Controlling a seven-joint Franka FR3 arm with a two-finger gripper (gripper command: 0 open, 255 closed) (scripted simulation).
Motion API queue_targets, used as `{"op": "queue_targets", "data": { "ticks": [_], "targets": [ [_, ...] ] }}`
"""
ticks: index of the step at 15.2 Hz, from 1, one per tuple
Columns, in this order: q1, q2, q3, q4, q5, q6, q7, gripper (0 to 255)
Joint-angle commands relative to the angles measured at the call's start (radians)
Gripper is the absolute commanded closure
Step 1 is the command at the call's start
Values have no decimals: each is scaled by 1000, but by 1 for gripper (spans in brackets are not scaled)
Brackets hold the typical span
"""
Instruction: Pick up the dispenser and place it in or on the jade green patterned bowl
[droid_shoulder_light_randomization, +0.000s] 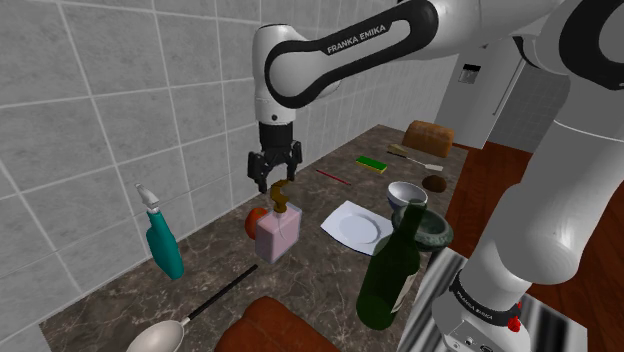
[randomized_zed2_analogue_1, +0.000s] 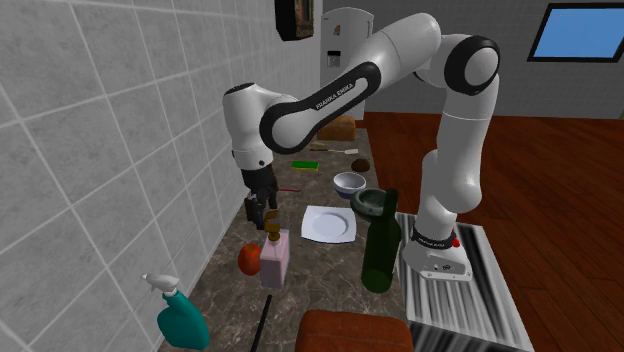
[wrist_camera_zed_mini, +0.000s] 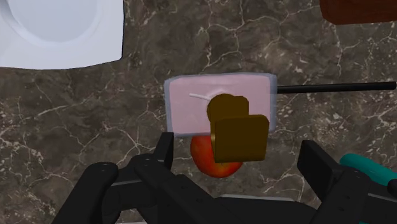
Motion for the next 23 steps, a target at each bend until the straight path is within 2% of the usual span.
{"op": "queue_targets", "data": {
  "ticks": [1,9,10,19,23],
  "targets": [
    [2,8,2,-20,-1,29,2,0],
    [2,10,2,-26,-2,36,2,0],
    [2,10,2,-26,-2,36,2,255],
    [2,10,2,-26,-2,37,2,255],
    [1,-9,1,7,2,-15,2,255]
  ]
}}
